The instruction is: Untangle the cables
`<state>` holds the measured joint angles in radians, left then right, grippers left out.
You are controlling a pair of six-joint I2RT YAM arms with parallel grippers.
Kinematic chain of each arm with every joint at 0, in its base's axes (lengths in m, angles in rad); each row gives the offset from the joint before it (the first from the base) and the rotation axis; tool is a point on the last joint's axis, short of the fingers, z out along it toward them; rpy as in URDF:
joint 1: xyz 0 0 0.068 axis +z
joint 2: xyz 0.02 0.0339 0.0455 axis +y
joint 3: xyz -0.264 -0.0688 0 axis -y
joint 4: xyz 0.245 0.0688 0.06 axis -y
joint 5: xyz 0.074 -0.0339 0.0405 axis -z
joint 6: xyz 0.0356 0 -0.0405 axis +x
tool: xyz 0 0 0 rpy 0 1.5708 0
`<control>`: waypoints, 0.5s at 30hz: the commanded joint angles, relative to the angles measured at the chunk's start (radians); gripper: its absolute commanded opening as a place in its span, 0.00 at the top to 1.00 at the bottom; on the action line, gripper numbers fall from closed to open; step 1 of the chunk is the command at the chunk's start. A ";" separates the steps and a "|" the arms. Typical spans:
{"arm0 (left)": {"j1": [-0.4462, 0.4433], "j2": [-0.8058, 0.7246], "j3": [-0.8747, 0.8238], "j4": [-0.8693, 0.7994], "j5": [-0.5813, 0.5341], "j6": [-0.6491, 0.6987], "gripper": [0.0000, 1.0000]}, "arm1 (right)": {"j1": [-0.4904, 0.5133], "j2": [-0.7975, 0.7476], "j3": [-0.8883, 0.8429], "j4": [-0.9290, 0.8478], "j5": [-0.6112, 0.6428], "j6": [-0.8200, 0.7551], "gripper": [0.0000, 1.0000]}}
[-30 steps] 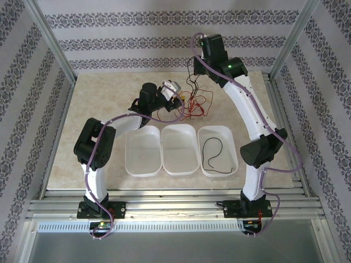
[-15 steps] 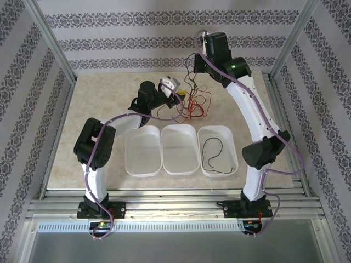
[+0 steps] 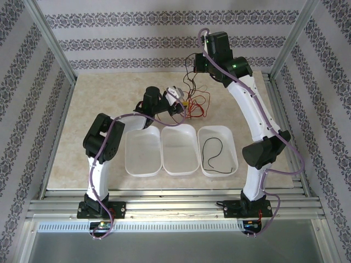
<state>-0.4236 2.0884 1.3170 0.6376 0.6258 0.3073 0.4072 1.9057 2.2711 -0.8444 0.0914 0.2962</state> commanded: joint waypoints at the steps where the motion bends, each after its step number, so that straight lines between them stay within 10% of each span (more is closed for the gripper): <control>1: -0.001 0.023 0.030 0.080 0.053 -0.009 0.46 | -0.011 -0.023 0.035 0.001 -0.017 0.026 1.00; 15: -0.025 0.073 0.088 0.172 0.008 -0.045 0.51 | -0.010 -0.008 0.039 0.004 -0.033 0.038 1.00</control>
<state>-0.4358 2.1426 1.3705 0.7353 0.6350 0.2939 0.4072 1.9057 2.2765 -0.8448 0.0765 0.3164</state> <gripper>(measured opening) 0.488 0.064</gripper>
